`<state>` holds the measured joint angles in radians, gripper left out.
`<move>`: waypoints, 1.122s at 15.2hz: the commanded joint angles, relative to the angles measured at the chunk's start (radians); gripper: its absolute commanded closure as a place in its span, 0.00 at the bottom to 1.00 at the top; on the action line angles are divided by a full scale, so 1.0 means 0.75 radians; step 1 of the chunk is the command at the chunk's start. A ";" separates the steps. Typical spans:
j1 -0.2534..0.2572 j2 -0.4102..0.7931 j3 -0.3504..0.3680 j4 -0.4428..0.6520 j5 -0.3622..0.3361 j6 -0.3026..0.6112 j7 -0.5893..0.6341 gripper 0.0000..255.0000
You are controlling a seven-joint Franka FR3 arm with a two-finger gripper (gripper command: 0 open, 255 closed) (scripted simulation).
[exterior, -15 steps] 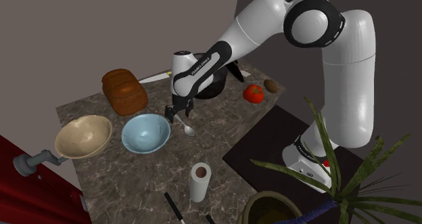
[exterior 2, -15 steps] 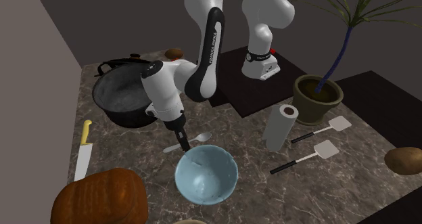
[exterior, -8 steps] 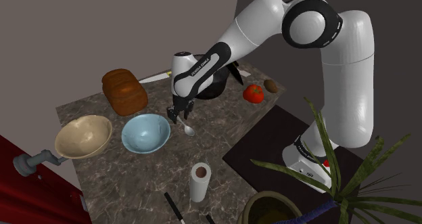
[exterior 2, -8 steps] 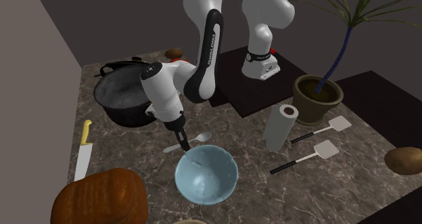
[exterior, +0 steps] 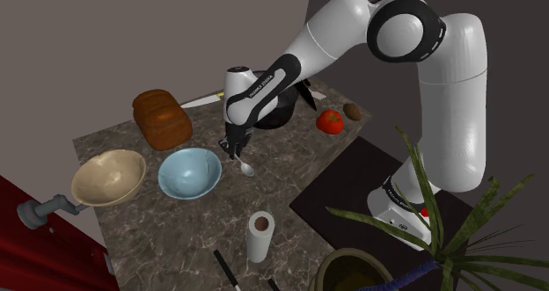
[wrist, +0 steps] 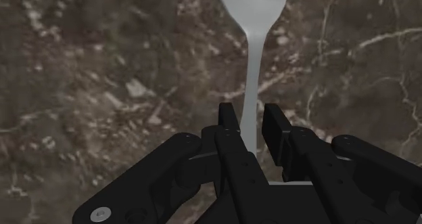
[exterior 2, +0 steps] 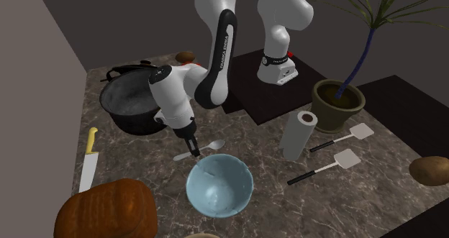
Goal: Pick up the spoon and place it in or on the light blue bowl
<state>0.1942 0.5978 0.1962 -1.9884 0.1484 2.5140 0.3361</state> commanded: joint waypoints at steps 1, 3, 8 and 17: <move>0.005 0.004 0.003 0.002 0.000 -0.002 0.003 1.00; 0.003 -0.027 0.005 -0.005 0.002 -0.025 0.006 1.00; -0.003 -0.101 0.011 -0.016 0.007 -0.088 0.014 1.00; -0.013 -0.225 0.020 -0.019 0.015 -0.208 0.029 1.00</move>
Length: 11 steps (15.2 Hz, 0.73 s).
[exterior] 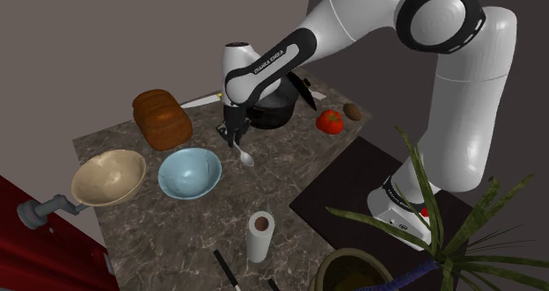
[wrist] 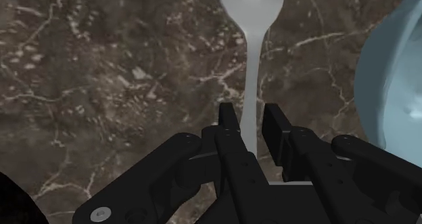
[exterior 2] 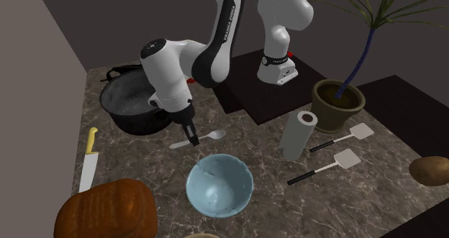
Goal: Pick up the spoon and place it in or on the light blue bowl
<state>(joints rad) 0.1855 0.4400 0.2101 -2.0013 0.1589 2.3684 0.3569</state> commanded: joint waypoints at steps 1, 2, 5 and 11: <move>-0.003 -0.028 0.002 0.000 0.002 -0.028 0.002 1.00; -0.004 -0.041 0.003 0.001 0.003 -0.042 0.004 1.00; -0.007 -0.078 0.005 0.007 0.006 -0.084 0.009 1.00; -0.012 -0.147 0.008 0.027 0.010 -0.172 0.019 1.00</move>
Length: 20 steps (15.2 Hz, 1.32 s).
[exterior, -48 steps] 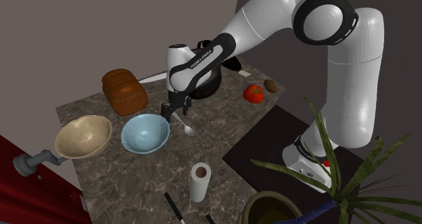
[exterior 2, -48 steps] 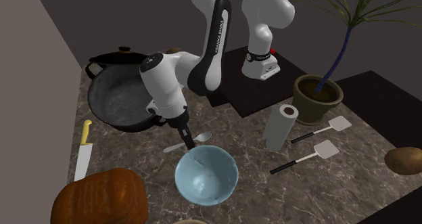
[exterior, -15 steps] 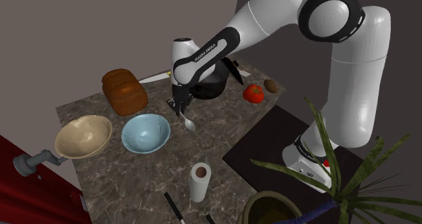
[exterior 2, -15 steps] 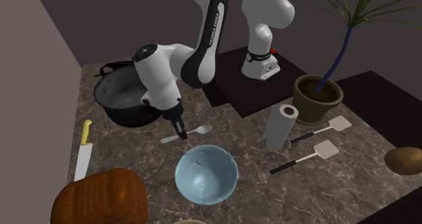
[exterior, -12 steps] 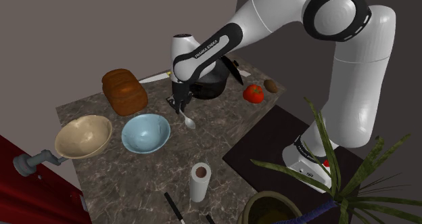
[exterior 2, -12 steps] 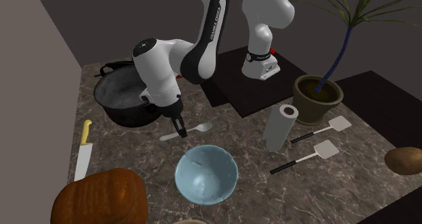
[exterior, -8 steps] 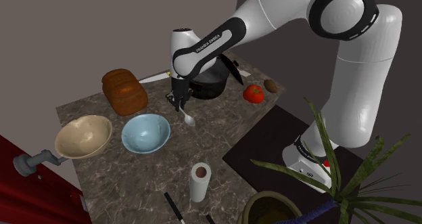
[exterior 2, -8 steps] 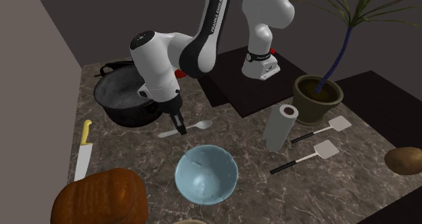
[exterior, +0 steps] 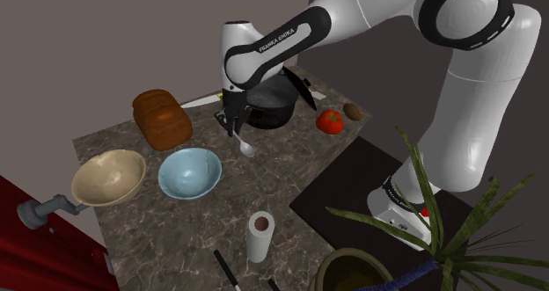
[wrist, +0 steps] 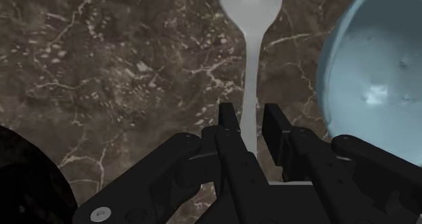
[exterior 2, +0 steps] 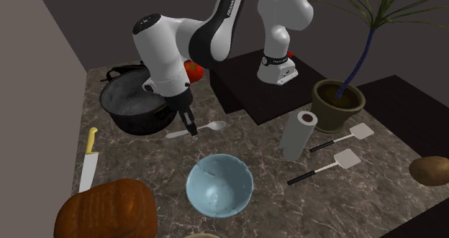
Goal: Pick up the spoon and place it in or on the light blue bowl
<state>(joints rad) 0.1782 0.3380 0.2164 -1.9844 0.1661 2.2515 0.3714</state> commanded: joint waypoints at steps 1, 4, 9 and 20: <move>-0.003 -0.022 0.000 0.009 0.001 -0.031 0.002 1.00; -0.006 -0.053 0.001 0.024 0.003 -0.077 0.007 1.00; 0.054 -0.008 0.025 0.124 -0.017 -0.117 0.104 1.00; 0.290 0.286 0.069 0.587 -0.117 -0.239 0.416 1.00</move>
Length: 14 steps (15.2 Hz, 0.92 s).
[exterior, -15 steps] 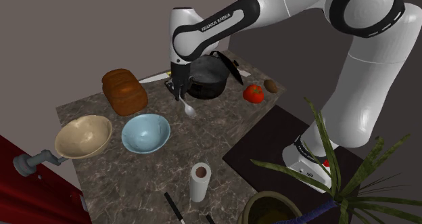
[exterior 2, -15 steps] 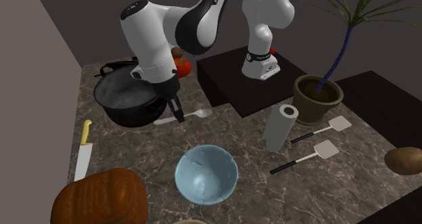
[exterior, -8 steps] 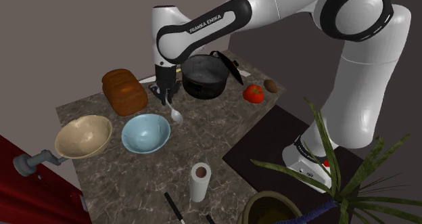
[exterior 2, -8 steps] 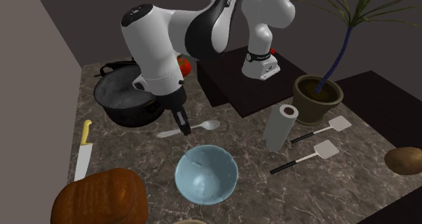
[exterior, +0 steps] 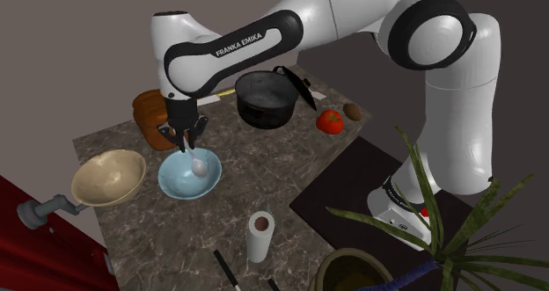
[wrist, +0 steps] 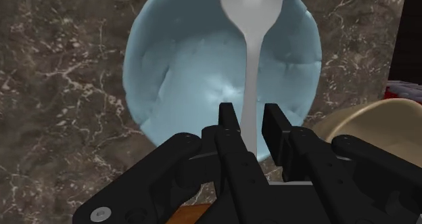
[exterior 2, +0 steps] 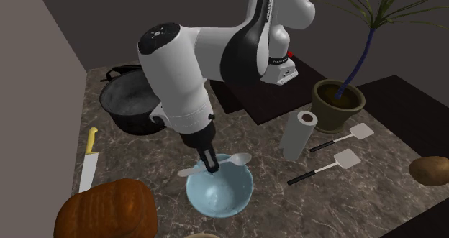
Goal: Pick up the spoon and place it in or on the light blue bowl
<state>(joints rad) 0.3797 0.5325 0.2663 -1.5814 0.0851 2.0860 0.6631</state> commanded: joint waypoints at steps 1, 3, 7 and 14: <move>0.023 0.034 0.001 0.043 -0.010 -0.005 0.026 1.00; 0.024 0.049 -0.001 0.030 -0.011 0.023 0.022 1.00; 0.027 0.083 -0.005 0.008 -0.015 0.077 0.016 1.00; 0.033 0.150 -0.012 -0.015 -0.023 0.166 0.006 1.00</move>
<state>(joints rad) 0.4035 0.6338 0.2583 -1.5967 0.0693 2.2034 0.6685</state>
